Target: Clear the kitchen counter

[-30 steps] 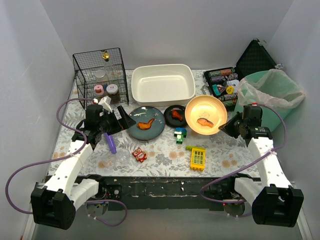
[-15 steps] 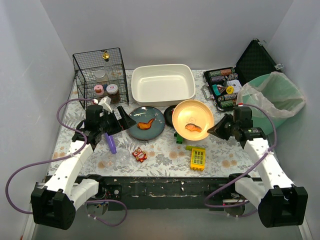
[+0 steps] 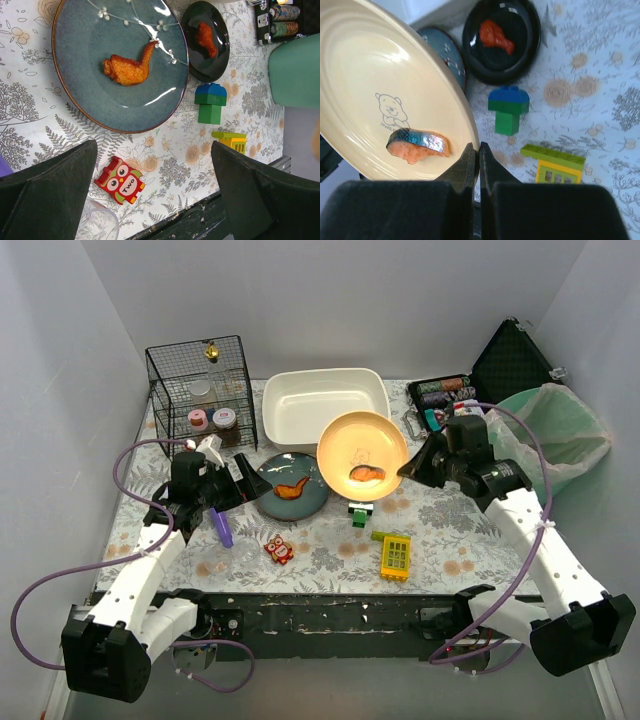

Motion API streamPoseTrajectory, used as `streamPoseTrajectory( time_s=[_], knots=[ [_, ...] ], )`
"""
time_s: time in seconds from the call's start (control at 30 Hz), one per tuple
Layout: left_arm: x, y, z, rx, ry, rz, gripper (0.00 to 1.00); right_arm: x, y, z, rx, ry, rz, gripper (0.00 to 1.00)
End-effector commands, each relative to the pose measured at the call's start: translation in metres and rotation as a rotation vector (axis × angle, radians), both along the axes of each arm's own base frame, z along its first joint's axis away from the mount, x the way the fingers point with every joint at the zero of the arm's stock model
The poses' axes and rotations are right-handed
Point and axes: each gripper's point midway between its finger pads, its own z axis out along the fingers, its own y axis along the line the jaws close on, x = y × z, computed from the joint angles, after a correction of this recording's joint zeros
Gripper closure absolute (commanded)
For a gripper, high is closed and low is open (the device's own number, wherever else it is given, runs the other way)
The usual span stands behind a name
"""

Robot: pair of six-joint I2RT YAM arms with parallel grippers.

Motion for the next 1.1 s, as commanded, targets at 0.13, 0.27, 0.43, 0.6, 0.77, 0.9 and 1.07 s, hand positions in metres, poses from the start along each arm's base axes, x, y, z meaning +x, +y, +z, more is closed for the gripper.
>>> streamPoseTrajectory(
  time_s=[0.13,0.27,0.43,0.6,0.77,0.9,1.07],
  knots=[
    [-0.005,-0.002,0.006,-0.006,-0.028,-0.021,0.02,0.036,-0.041,0.105,-0.122,-0.227,-0.209,0.99],
    [-0.007,-0.002,0.004,0.0,-0.024,-0.026,0.02,0.041,-0.055,0.136,-0.102,-0.254,-0.295,0.99],
    [-0.008,-0.002,0.001,0.004,-0.017,-0.035,0.02,0.046,-0.068,0.149,-0.042,-0.197,-0.331,0.99],
    [-0.007,-0.003,-0.002,0.003,-0.003,-0.039,0.02,0.049,-0.099,0.15,-0.008,-0.15,-0.441,0.99],
    [-0.007,-0.004,-0.005,0.004,0.007,-0.046,0.02,0.049,-0.145,0.161,-0.004,-0.162,-0.622,0.99],
    [-0.008,-0.004,-0.003,0.005,0.003,-0.053,0.02,0.045,-0.179,0.168,0.001,-0.169,-0.793,0.99],
    [-0.007,-0.006,-0.001,-0.001,0.004,-0.059,0.02,0.038,-0.217,0.168,-0.011,-0.182,-0.99,0.99]
  ],
)
